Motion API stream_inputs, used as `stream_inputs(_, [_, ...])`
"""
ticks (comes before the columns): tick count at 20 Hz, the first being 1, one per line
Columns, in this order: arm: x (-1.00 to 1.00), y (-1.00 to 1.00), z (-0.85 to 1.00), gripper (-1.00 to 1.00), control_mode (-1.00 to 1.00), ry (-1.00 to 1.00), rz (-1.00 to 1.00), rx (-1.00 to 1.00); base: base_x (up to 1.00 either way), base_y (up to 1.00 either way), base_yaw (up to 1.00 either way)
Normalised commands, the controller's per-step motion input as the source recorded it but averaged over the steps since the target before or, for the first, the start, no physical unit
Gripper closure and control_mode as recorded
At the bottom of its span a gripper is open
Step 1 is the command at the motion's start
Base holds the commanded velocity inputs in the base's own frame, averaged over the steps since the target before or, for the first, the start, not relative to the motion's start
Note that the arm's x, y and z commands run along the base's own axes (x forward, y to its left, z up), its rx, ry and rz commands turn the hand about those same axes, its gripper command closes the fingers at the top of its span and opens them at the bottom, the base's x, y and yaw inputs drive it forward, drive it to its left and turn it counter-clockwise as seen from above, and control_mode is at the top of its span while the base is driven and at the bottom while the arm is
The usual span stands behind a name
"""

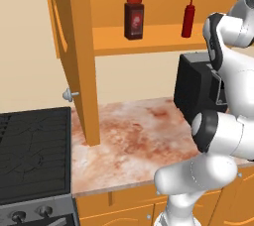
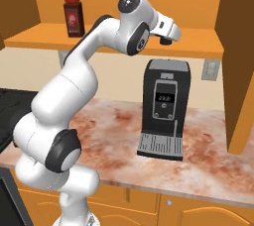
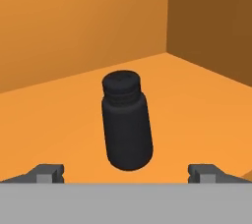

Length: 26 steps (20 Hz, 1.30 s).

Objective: Collect the paprika, ketchup, and shaker from the cabinet and place them next to the stove.

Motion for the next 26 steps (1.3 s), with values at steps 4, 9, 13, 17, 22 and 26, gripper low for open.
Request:
stream_inputs(4, [0.15,-0.04,0.00,-1.00,-1.00,0.00,0.00,0.00,0.00,0.00,0.00])
stream_inputs(9, [0.14,-0.03,0.00,-1.00,-1.00,0.00,0.00,0.00,0.00,0.00,0.00])
stream_inputs(13, [0.05,-0.16,-0.04,-1.00,-1.00,0.00,0.00,0.00,0.00,0.00,0.00])
stream_inputs(17, [0.10,-0.13,-0.02,-1.00,-1.00,0.00,0.00,0.00,0.00,0.00,0.00])
stream_inputs(22, [0.17,-0.03,0.00,-1.00,-1.00,0.02,0.00,0.00,0.00,0.00,0.00])
stream_inputs(26, [0.14,0.00,0.00,-1.00,-1.00,0.02,0.00,0.00,0.00,0.00,0.00])
